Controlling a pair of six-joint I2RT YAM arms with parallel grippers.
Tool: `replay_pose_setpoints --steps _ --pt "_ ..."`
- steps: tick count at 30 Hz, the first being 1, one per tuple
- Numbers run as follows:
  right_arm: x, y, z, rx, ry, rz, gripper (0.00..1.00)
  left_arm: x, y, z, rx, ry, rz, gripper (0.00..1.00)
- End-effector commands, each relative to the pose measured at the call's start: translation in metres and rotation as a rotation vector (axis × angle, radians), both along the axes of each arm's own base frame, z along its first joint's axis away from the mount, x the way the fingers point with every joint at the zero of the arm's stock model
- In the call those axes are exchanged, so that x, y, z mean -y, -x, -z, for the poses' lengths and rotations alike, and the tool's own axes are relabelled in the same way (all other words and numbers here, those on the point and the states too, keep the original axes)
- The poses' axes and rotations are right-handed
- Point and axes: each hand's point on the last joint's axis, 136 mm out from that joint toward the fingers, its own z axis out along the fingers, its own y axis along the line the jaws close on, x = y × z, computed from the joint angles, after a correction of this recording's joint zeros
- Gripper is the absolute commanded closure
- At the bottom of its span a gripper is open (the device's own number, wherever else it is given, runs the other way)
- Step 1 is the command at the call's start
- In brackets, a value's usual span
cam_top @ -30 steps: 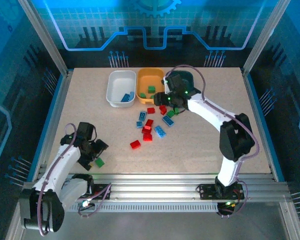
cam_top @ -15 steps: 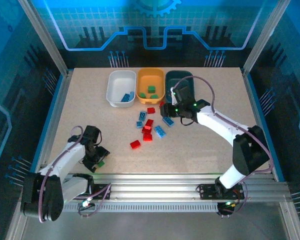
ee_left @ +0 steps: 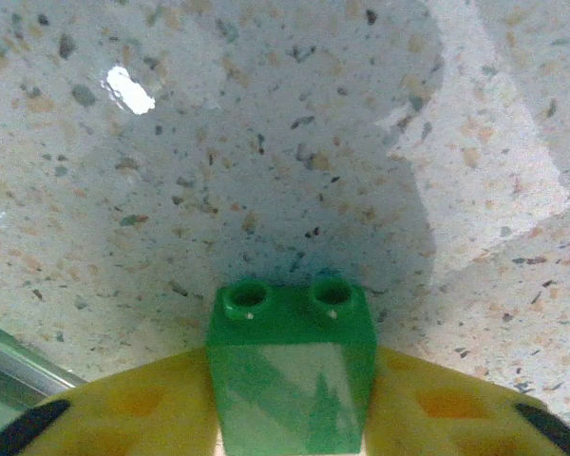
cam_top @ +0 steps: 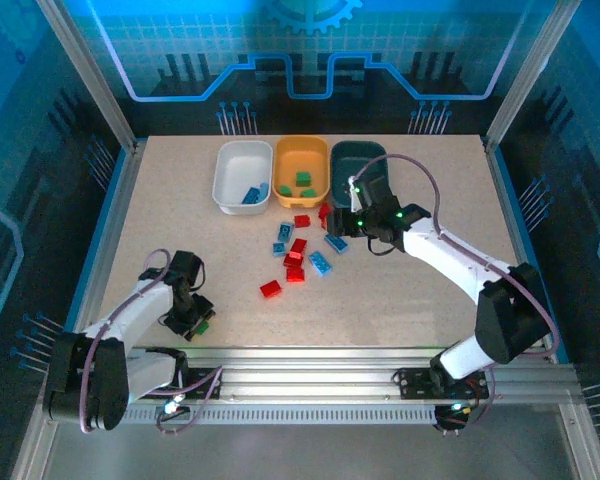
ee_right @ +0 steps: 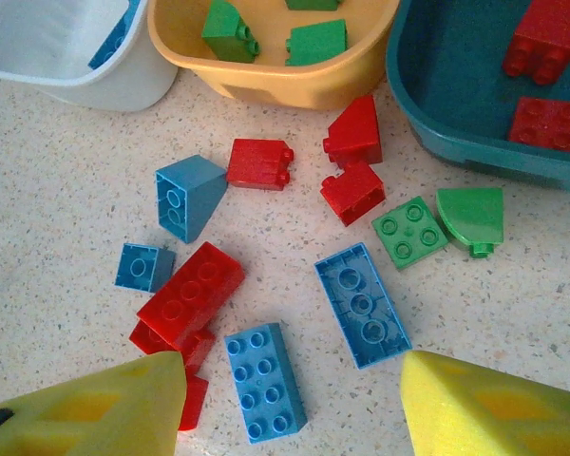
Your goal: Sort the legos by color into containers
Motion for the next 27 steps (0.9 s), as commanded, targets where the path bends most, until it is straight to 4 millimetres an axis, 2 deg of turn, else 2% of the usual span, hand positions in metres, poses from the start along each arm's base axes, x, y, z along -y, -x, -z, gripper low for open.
replay_pose_setpoints --steps 1,3,6,9,13,15,20,23,27 --pt "0.011 -0.002 -0.01 0.028 0.003 0.024 0.38 0.007 -0.038 -0.004 0.147 0.013 0.063 0.67" --pt "0.016 -0.003 -0.012 0.029 0.003 0.038 0.37 0.012 -0.05 -0.01 0.182 0.03 0.083 0.75" --pt "0.022 -0.003 -0.014 0.028 -0.005 0.055 0.37 0.019 -0.07 -0.024 0.235 0.034 0.118 0.78" --pt "0.029 -0.002 -0.016 0.036 -0.005 0.075 0.37 0.032 -0.094 -0.047 0.293 0.044 0.174 0.8" --pt "0.039 -0.001 -0.007 0.01 -0.015 0.1 0.37 0.061 -0.137 -0.082 0.367 0.067 0.279 0.81" --pt "0.042 0.001 -0.002 -0.001 -0.018 0.103 0.37 0.078 -0.162 -0.096 0.395 0.08 0.344 0.81" --pt "0.049 0.008 0.009 -0.026 -0.003 0.116 0.37 0.135 -0.244 -0.128 0.501 0.155 0.525 0.85" --pt "0.053 0.013 0.016 -0.043 -0.004 0.127 0.37 0.165 -0.29 -0.14 0.561 0.187 0.625 0.87" --pt "0.058 0.022 0.026 -0.067 0.003 0.136 0.37 0.191 -0.345 -0.145 0.62 0.211 0.711 0.86"
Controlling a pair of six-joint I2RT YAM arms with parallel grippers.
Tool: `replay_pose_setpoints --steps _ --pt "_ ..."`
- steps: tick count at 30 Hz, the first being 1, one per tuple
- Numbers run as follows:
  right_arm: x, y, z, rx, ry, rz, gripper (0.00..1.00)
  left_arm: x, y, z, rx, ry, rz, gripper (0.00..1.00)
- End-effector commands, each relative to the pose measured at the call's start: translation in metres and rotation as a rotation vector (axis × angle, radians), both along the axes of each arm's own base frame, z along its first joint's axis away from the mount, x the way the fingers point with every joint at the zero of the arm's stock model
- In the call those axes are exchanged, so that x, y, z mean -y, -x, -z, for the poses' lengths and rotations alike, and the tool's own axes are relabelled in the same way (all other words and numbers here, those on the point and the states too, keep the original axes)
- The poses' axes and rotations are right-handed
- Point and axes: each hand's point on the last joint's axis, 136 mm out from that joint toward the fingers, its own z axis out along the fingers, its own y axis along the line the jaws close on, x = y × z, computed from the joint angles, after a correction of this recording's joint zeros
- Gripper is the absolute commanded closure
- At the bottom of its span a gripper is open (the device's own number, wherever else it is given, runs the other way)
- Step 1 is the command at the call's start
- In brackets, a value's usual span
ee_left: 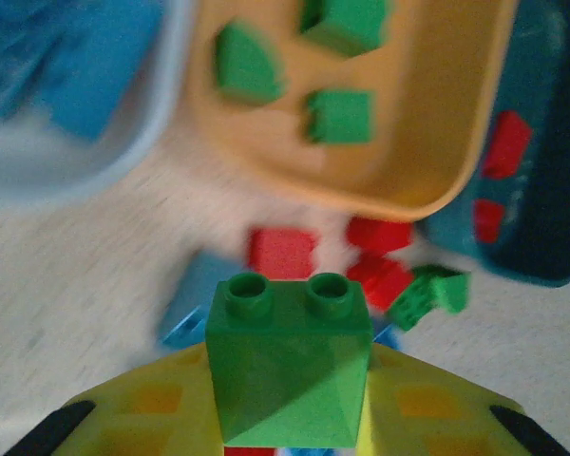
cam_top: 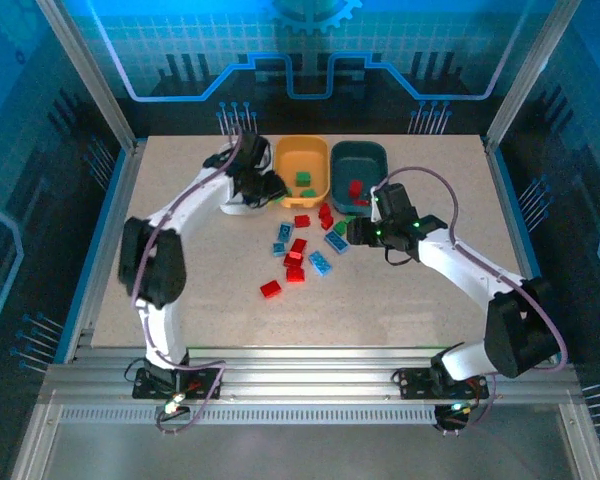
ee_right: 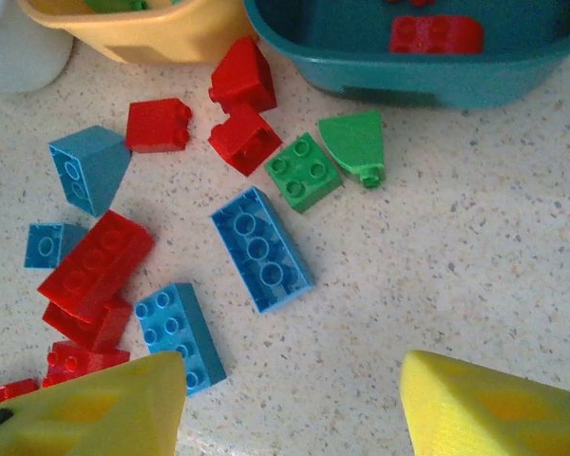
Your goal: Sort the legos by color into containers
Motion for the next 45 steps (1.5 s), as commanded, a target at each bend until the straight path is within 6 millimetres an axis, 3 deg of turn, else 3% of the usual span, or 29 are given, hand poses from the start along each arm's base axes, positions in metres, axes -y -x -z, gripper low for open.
replay_pose_setpoints --steps 1,5,8,14,20,21,26,28,34,38,41,45 --pt "0.009 0.005 0.0 -0.006 -0.019 0.032 0.38 0.022 -0.03 0.004 0.034 -0.006 0.131 0.85" --pt "0.014 0.009 0.005 -0.017 -0.015 0.044 0.38 0.04 -0.072 0.008 0.059 -0.005 0.167 0.83" --pt "0.018 0.009 0.004 -0.015 -0.02 0.05 0.38 0.044 -0.09 0.017 0.065 -0.007 0.159 0.81" --pt "0.018 0.011 0.0 -0.015 -0.03 0.041 0.38 0.052 -0.097 0.033 0.059 0.032 0.158 0.76" --pt "0.019 0.016 -0.001 -0.016 -0.032 0.04 0.36 0.066 -0.094 0.018 0.09 0.066 0.201 0.64" --pt "0.019 0.017 -0.001 -0.015 -0.033 0.039 0.36 0.067 -0.093 0.011 0.101 0.061 0.206 0.58" --pt "0.015 0.02 -0.007 -0.003 -0.028 0.031 0.31 0.073 -0.079 -0.039 0.184 0.035 0.238 0.02" --pt "0.011 0.022 -0.013 0.008 -0.021 0.023 0.3 0.069 -0.073 -0.05 0.192 0.025 0.244 0.01" --pt "-0.011 0.03 -0.033 0.06 0.049 -0.047 0.3 0.046 -0.046 -0.1 0.265 -0.031 0.229 0.01" --pt "-0.059 0.05 -0.025 0.054 0.102 -0.178 0.3 0.009 -0.007 -0.112 0.296 -0.022 0.138 0.01" --pt "-0.11 0.069 -0.006 0.041 0.159 -0.305 0.3 -0.044 0.041 -0.089 0.269 0.003 -0.025 0.01" --pt "-0.166 0.079 0.019 0.003 0.21 -0.421 0.29 -0.117 0.122 -0.025 0.145 0.088 -0.285 0.01"
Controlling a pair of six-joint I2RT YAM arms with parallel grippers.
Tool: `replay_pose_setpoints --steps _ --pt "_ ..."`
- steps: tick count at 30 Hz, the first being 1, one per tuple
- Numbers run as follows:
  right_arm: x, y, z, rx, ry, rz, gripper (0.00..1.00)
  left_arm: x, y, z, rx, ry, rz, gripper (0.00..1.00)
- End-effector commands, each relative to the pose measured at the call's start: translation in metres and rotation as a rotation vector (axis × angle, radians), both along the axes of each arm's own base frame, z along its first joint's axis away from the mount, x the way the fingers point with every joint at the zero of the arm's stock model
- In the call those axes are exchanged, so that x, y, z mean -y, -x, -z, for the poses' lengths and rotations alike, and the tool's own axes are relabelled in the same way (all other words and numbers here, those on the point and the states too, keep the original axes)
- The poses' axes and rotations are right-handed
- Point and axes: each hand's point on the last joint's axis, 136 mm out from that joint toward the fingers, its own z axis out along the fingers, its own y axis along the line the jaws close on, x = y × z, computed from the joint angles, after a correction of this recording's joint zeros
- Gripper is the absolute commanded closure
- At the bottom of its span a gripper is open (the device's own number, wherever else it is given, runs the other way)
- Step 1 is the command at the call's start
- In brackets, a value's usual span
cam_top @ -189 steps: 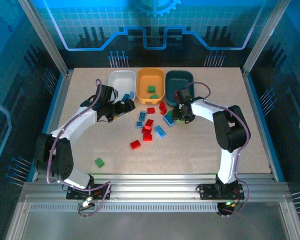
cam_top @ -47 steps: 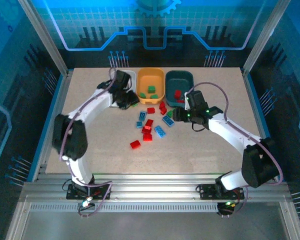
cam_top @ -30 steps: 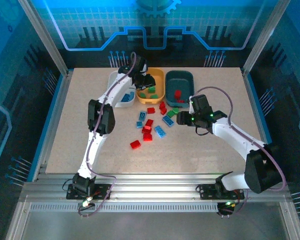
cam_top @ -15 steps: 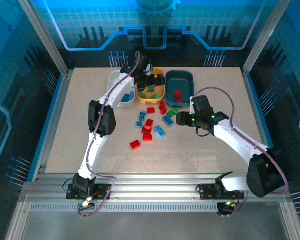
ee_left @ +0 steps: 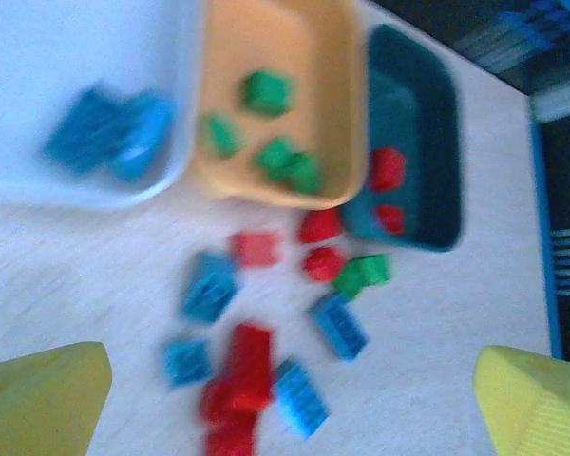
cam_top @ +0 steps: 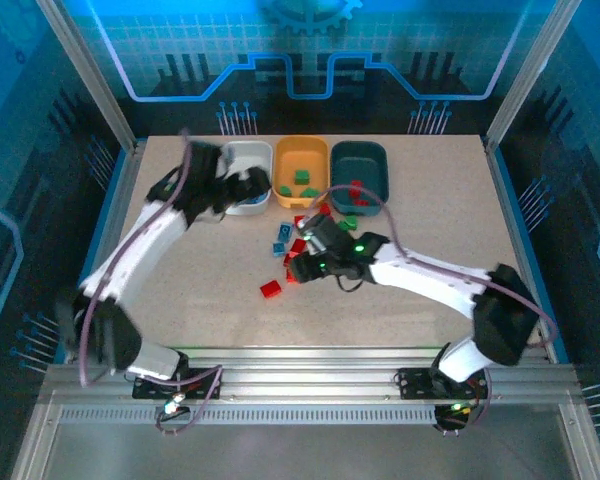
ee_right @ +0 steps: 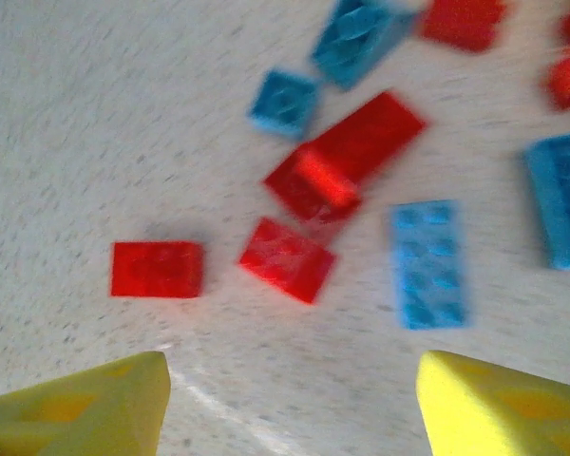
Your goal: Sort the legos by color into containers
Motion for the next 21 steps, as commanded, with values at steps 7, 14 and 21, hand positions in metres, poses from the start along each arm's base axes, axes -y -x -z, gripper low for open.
replay_pose_setpoints --steps 7,14,21 --pt "-0.082 0.019 0.041 -0.104 0.097 -0.13 0.18 -0.086 0.122 0.116 -0.259 0.051 -0.336 0.01" --pt "-0.092 0.028 0.071 -0.198 0.14 -0.119 0.13 -0.085 0.129 0.122 -0.259 0.05 -0.317 0.01" --pt "-0.085 0.017 0.092 -0.199 0.227 -0.068 0.14 -0.079 0.118 0.124 -0.267 0.077 -0.292 0.01"
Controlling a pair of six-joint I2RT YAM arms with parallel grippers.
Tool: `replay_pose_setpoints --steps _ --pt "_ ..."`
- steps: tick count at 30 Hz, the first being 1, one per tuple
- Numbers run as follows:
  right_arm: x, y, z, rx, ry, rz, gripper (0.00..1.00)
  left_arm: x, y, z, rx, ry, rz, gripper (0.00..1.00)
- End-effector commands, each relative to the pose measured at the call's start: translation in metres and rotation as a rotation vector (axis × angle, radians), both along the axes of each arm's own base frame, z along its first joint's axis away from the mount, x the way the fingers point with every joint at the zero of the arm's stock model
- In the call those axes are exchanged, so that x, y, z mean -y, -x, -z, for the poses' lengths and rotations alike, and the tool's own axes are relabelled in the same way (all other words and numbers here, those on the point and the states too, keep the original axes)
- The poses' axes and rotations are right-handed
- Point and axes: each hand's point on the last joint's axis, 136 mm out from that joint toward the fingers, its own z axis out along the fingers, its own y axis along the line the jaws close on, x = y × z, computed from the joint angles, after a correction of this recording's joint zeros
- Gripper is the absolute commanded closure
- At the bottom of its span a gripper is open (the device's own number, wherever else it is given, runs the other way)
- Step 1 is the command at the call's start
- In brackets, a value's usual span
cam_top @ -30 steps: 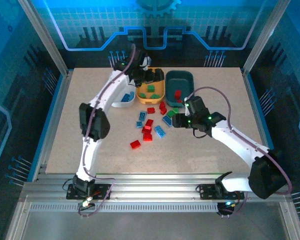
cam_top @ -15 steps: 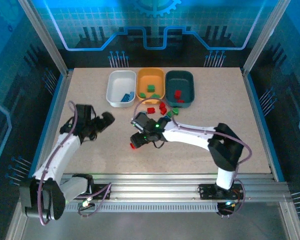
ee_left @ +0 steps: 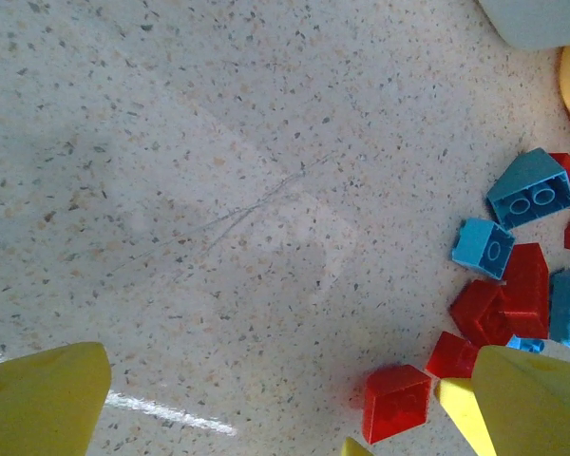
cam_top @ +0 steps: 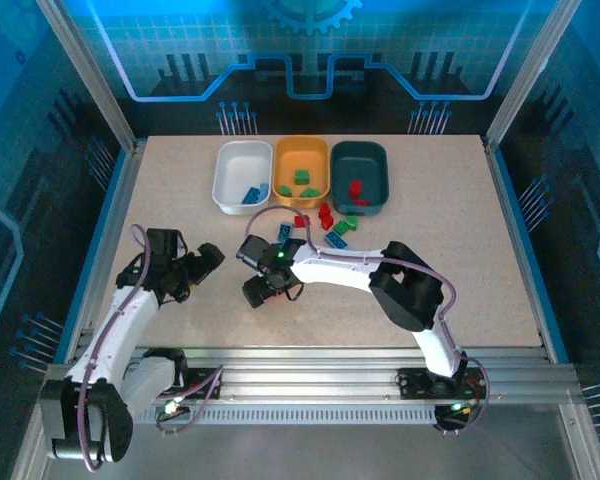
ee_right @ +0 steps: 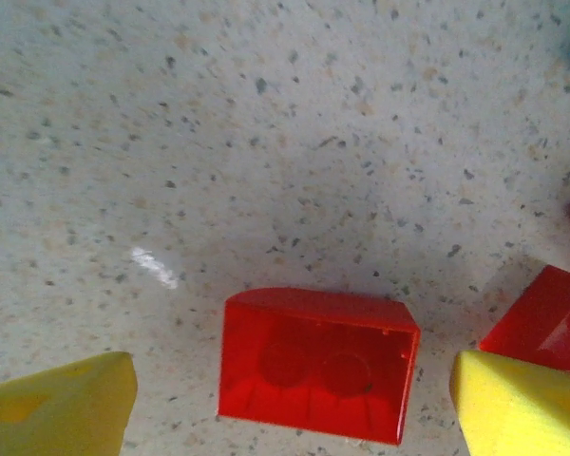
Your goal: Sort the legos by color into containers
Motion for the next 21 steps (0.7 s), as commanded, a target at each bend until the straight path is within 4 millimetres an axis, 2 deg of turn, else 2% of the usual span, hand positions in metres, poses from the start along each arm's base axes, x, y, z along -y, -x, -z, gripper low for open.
replay_pose_setpoints --steps 1,6,9,11,16,18,21 --pt "0.005 -0.002 0.008 -0.012 0.058 0.029 0.15 0.003 -0.008 -0.004 0.02 0.034 0.01 0.01" --pt "0.009 -0.006 0.015 -0.021 0.072 0.043 0.33 0.005 -0.012 -0.004 0.02 0.04 0.014 0.01" --pt "0.01 -0.007 0.009 -0.002 0.06 0.037 0.47 0.004 -0.013 -0.004 0.022 0.041 0.009 0.01" --pt "0.01 -0.009 0.0 0.019 0.048 0.036 0.52 0.005 -0.014 -0.006 0.026 0.048 0.007 0.01" --pt "0.009 -0.021 -0.04 0.1 -0.014 0.027 0.53 0.01 -0.019 -0.012 0.043 0.088 0.005 0.01" --pt "0.019 -0.038 -0.063 0.136 -0.044 0.054 0.53 0.016 -0.02 -0.01 0.042 0.135 0.002 0.01" --pt "0.049 -0.074 -0.097 0.196 -0.097 0.138 0.53 0.028 -0.021 -0.006 0.033 0.205 0.01 0.01"
